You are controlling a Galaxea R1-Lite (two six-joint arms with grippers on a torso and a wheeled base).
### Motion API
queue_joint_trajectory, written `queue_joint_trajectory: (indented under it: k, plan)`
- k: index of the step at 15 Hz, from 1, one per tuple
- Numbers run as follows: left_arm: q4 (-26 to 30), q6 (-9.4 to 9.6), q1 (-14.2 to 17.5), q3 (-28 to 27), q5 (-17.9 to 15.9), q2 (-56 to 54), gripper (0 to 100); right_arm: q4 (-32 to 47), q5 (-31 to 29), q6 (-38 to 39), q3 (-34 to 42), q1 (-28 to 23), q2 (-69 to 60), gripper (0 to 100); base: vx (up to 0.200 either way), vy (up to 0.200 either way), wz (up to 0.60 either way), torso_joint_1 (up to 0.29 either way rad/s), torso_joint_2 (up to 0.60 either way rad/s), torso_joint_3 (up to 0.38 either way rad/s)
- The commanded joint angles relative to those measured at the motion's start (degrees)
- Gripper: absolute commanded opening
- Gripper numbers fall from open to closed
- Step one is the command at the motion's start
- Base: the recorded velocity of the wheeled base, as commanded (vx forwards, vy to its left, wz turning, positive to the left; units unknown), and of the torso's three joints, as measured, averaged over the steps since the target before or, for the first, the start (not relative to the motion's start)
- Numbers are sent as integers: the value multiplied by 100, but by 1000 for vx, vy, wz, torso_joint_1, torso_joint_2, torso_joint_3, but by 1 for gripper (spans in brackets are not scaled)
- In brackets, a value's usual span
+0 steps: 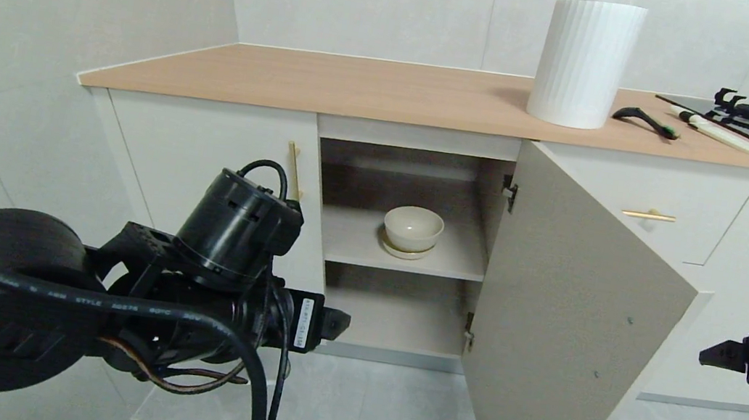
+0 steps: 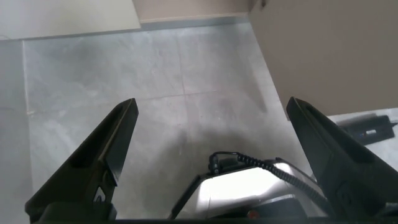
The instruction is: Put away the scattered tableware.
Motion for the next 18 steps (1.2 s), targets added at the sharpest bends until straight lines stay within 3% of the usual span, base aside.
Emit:
queue_joint_trajectory:
  k: [1, 6, 12, 18]
  plan:
    - [1, -6, 13, 0, 6, -24, 100, -266, 34, 114, 170, 52, 492, 100, 0, 0, 0, 0, 0, 0]
    - [10, 29, 241, -96, 6, -130, 100, -1268, 52, 219, 504, 211, 896, 100, 0, 0, 0, 0, 0, 0]
    - [54, 144, 364, -96, 6, -288, 100, -1637, 61, 509, 530, 764, 1107, 100, 0, 0, 0, 0, 0, 0]
    - [107, 249, 733, -175, 15, -516, 100, -2262, 34, 509, 20, 2250, 1424, 100, 0, 0, 0, 0, 0, 0]
